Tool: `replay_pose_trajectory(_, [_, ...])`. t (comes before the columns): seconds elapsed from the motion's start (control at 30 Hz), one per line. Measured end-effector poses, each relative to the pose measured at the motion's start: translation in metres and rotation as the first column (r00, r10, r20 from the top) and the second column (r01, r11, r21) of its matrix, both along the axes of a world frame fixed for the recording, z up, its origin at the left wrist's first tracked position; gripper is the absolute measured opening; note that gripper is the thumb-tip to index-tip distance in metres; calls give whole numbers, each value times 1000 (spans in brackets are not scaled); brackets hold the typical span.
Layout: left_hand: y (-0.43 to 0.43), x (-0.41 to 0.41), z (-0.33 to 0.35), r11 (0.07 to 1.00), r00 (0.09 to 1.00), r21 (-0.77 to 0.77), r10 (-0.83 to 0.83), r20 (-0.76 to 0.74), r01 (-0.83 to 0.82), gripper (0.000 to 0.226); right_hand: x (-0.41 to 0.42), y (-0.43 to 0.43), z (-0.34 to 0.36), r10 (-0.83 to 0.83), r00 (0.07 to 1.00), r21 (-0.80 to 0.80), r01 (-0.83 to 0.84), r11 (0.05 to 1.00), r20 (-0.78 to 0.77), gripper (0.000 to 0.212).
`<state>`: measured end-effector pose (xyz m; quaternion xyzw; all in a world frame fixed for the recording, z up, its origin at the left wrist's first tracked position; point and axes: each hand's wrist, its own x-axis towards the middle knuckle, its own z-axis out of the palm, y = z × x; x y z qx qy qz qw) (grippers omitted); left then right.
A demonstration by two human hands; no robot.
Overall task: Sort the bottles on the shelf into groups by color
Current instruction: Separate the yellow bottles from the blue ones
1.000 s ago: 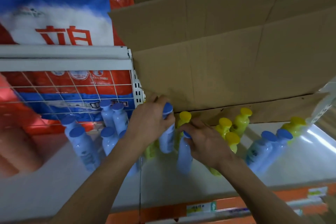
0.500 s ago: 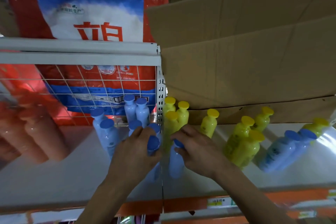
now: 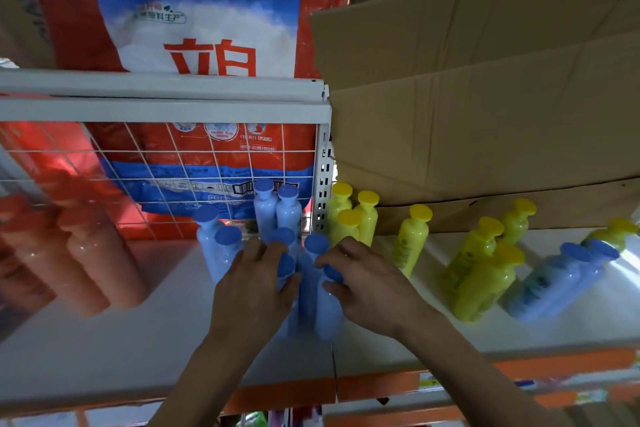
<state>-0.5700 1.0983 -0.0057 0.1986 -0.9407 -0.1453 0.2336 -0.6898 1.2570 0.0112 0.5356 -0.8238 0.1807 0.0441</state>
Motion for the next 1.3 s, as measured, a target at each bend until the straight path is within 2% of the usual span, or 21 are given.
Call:
replay_pose_trajectory(0.1, [1, -1, -2, 999, 999, -11, -42, -20, 42, 38, 4, -3, 2, -11, 1000, 3, 11, 1000, -7, 37])
replay_pose_trajectory(0.23, [1, -2, 3, 996, 996, -87, -40, -81, 33, 29, 9, -7, 1, -26, 1000, -3, 26, 1000, 1, 38])
replay_pose_trajectory(0.4, [8, -13, 25, 991, 980, -22, -131, -151, 129, 34, 10, -4, -2, -38, 999, -10, 38, 999, -15, 40])
replay_pose_trajectory(0.53, [21, -31, 40, 980, 969, 14, -195, -151, 199, 38, 11, 5, -4, -48, 999, -8, 48, 999, -2, 50])
replay_pose_trajectory(0.67, [44, -54, 51, 948, 933, 36, -305, -189, 317, 31, 7, 28, 1, -116, 992, -58, 114, 992, -41, 51])
replay_pose_trajectory(0.77, [67, -74, 54, 921, 904, 10, -380, -197, 389, 23, -5, 61, 3, -203, 978, -67, 201, 977, -34, 43])
replay_pose_trajectory(0.87, [93, -89, 52, 892, 883, 3, -447, -142, 452, 22, -20, 107, 7, -312, 948, -58, 309, 949, -56, 35])
replay_pose_trajectory(1.03, [160, -123, 46, 806, 815, 119, -575, -75, 580, 26, -50, 190, 22, -509, 857, -86, 503, 860, -78, 23])
replay_pose_trajectory(1.17, [227, -171, 42, 755, 768, 165, -639, -37, 635, 31, -88, 254, 33, -624, 776, -65, 621, 781, -92, 24])
replay_pose_trajectory(1.3, [284, -219, 38, 762, 768, 135, -640, 13, 633, 41, -132, 309, 36, -679, 728, -39, 679, 734, -95, 32])
